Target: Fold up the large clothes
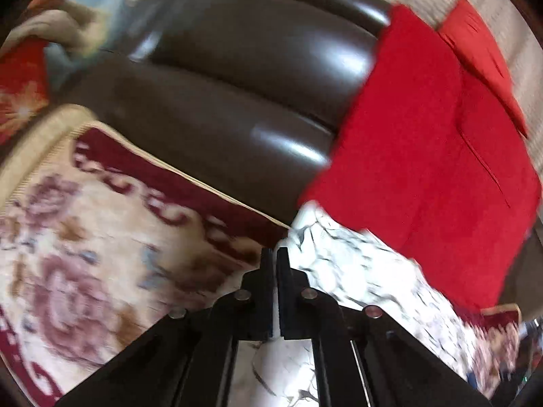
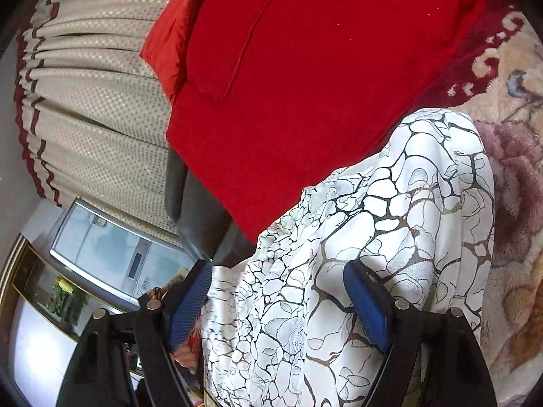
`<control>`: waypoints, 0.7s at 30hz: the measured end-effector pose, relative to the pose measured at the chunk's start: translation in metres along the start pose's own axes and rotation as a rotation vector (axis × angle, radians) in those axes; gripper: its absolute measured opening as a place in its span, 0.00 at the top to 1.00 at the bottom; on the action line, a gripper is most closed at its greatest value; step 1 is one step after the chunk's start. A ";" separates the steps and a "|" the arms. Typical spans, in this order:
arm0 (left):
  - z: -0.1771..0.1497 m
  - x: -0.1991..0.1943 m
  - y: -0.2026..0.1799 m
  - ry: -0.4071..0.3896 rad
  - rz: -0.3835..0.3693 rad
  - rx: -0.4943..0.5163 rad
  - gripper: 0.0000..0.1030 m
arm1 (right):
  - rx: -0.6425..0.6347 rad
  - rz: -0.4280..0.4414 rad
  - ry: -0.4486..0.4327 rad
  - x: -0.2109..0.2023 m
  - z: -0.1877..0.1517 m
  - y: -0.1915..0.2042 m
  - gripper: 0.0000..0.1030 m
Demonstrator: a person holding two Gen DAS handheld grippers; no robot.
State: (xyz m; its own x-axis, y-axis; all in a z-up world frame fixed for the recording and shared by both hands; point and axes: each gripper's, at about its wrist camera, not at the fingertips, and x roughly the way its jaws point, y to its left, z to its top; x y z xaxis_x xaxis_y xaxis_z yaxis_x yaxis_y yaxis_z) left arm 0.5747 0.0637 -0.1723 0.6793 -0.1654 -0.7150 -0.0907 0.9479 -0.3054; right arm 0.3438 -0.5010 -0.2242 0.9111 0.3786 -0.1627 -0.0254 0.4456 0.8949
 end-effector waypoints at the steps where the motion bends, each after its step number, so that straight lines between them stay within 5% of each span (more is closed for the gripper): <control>1: 0.003 -0.002 0.007 -0.018 0.040 -0.019 1.00 | -0.004 -0.003 -0.003 0.000 0.000 0.001 0.20; 4: 0.002 0.005 0.038 0.018 0.098 -0.097 1.00 | -0.011 -0.031 -0.006 0.003 -0.004 -0.002 0.20; 8: -0.019 0.010 0.037 0.098 -0.114 -0.119 0.96 | -0.036 -0.065 0.000 0.002 -0.004 -0.002 0.20; 9: -0.025 0.012 0.031 0.137 -0.151 -0.106 0.86 | -0.044 -0.072 -0.001 0.002 -0.004 0.000 0.20; 11: -0.042 0.018 0.018 0.254 -0.210 -0.078 0.13 | -0.051 -0.079 0.006 0.003 -0.004 0.000 0.20; 12: -0.049 0.021 0.014 0.299 -0.215 -0.068 0.06 | -0.048 -0.078 0.007 0.004 -0.004 0.000 0.20; 16: -0.066 0.021 0.003 0.300 -0.236 -0.012 0.05 | -0.051 -0.077 0.017 0.004 -0.004 -0.002 0.20; 18: -0.069 0.026 0.001 0.289 -0.175 0.032 0.07 | -0.058 -0.081 0.020 0.004 -0.004 -0.002 0.20; 19: -0.068 0.025 -0.001 0.274 -0.167 0.039 0.27 | -0.064 -0.083 0.022 0.004 -0.004 -0.002 0.20; 20: -0.067 0.027 0.000 0.268 -0.168 0.041 0.70 | -0.070 -0.085 0.023 0.004 -0.004 -0.001 0.20; 21: -0.066 0.028 0.000 0.276 -0.166 0.040 0.88 | -0.073 -0.086 0.023 0.004 -0.004 -0.001 0.21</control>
State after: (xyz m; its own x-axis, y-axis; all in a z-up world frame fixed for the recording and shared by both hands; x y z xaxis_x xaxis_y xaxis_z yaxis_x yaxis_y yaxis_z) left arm 0.5460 0.0407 -0.2339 0.4586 -0.3814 -0.8027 0.0371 0.9106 -0.4115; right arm 0.3453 -0.4964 -0.2273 0.9014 0.3549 -0.2479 0.0220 0.5345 0.8449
